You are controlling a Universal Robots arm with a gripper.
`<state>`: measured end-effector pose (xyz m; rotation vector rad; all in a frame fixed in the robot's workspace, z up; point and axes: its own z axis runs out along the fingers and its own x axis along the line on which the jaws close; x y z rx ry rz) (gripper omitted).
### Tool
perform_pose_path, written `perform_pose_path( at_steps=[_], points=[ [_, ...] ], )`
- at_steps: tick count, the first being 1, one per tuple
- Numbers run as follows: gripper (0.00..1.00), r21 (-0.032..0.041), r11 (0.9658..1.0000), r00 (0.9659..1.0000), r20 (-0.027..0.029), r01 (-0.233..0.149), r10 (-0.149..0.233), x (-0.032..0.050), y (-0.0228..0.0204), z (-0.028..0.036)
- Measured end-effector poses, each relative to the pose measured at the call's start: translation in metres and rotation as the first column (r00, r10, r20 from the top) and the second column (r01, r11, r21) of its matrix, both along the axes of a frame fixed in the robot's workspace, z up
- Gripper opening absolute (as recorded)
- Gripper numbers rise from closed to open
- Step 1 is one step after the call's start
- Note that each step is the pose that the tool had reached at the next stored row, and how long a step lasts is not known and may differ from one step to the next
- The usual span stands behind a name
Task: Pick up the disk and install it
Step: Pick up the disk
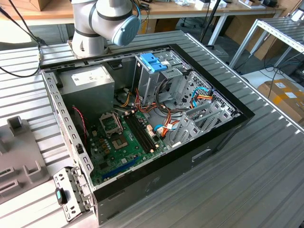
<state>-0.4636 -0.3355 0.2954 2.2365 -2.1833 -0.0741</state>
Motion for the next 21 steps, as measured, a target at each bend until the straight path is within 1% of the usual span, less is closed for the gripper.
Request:
perform_pose_path(
  at_steps=[8, 16, 17, 19, 20, 21],
  points=[
    [0.62, -0.0001, 1.0000, 1.0000, -0.0003, 0.000, 0.000, 0.0000, 0.0000, -0.0051],
    [0.62, -0.0001, 1.0000, 1.0000, -0.0002, 0.000, 0.000, 0.0000, 0.0000, -0.0053],
    [0.60, -0.0001, 1.0000, 1.0000, -0.0001, 0.000, 0.000, 0.0000, 0.0000, -0.0053],
    [0.47, -0.0001, 1.0000, 1.0000, -0.0002, 0.000, 0.000, 0.0000, 0.0000, -0.0053],
    [0.47, -0.0001, 1.0000, 1.0000, -0.0002, 0.000, 0.000, 0.0000, 0.0000, -0.0054],
    [0.41, 0.0000, 1.0000, 1.0000, -0.0002, 0.000, 0.000, 0.0000, 0.0000, -0.0054]
  ],
)
